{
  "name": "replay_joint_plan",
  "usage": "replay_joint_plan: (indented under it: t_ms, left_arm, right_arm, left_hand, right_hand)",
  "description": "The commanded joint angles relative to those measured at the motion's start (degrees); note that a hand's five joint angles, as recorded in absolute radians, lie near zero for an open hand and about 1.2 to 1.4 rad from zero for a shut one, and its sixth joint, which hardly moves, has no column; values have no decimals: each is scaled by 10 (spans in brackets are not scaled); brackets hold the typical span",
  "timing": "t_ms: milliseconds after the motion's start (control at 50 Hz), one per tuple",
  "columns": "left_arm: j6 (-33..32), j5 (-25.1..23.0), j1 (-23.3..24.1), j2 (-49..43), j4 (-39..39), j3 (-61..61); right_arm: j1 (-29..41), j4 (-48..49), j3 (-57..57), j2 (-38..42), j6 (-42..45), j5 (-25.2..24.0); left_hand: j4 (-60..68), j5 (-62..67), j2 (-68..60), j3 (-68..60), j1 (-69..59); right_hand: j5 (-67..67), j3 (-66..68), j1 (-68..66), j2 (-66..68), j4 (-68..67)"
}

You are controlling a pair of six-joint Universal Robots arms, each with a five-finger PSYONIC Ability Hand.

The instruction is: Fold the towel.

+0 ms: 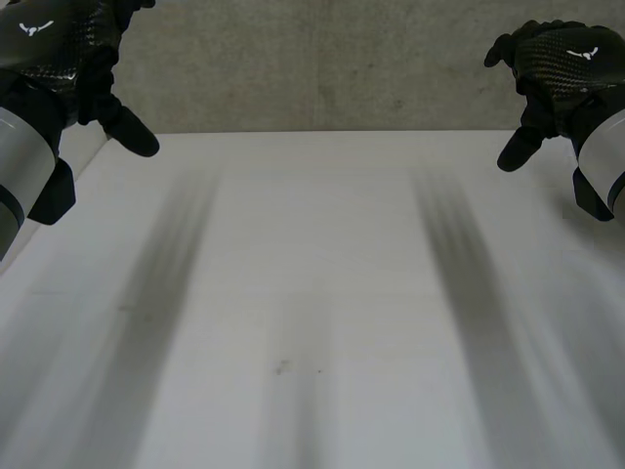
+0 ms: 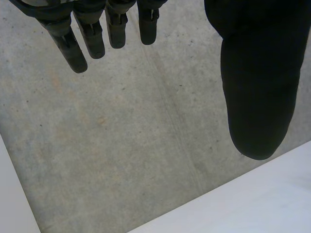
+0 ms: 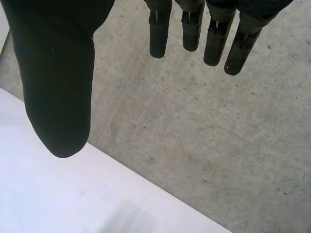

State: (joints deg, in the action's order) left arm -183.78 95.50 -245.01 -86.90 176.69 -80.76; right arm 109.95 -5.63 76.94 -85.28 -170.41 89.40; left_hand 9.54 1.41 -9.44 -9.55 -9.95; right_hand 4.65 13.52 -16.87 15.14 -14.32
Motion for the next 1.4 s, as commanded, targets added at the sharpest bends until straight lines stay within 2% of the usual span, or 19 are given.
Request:
replay_joint_plan:
  t_ms: [20,1400]
  left_arm:
    - [-1,0,1,-4,16,-12]
    - [-1,0,-1,-15,36,-14]
  right_arm:
    - [4,1,8,-1,0,0]
    - [10,8,13,-9,1,-6]
  left_hand:
    - [5,-14,-6,-5,-1]
    - [5,-14,-6,-5,-1]
  right_hand:
    - [-47,-35,69,-51,43]
    - [-47,-35,69,-51,43]
